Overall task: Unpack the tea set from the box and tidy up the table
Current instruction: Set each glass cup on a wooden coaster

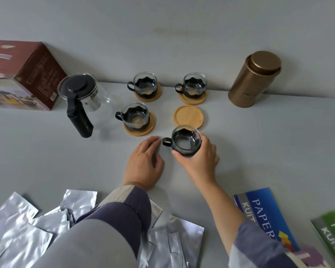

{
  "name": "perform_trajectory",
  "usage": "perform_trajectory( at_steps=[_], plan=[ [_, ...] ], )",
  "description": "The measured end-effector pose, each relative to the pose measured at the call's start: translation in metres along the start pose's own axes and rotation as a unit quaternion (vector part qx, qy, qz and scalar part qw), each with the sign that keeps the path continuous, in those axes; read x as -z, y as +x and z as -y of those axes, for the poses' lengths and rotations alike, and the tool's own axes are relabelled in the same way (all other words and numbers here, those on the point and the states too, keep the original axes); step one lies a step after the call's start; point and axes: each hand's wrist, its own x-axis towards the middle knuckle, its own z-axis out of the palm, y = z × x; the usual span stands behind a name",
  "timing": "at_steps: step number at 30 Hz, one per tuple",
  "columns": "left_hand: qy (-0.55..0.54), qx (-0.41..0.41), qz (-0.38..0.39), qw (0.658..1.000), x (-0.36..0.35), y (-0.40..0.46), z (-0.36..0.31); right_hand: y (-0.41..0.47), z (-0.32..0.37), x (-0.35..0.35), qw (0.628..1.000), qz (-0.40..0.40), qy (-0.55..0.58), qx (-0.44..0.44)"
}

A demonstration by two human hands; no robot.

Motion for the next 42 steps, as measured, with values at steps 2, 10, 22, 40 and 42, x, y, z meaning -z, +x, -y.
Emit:
perform_trajectory(
  at_steps=[2,10,22,40,42],
  plan=[
    [0.000,0.000,-0.002,1.000,0.000,0.000,0.000,0.006,0.003,0.004,1.000,-0.003,0.022,0.007],
    [0.013,0.004,0.011,1.000,0.002,0.000,0.001,0.068,0.027,0.010,0.999,-0.008,0.041,0.025],
    [0.020,0.008,0.026,0.999,0.004,-0.001,0.000,0.086,0.013,-0.013,1.000,-0.001,0.006,0.004],
    [0.002,-0.001,0.014,1.000,0.002,0.001,0.001,0.046,0.003,-0.002,0.999,0.020,0.009,0.035],
    [-0.005,-0.005,0.011,1.000,0.002,0.001,0.002,0.045,-0.004,0.006,0.998,0.052,0.036,0.031]
  ],
)
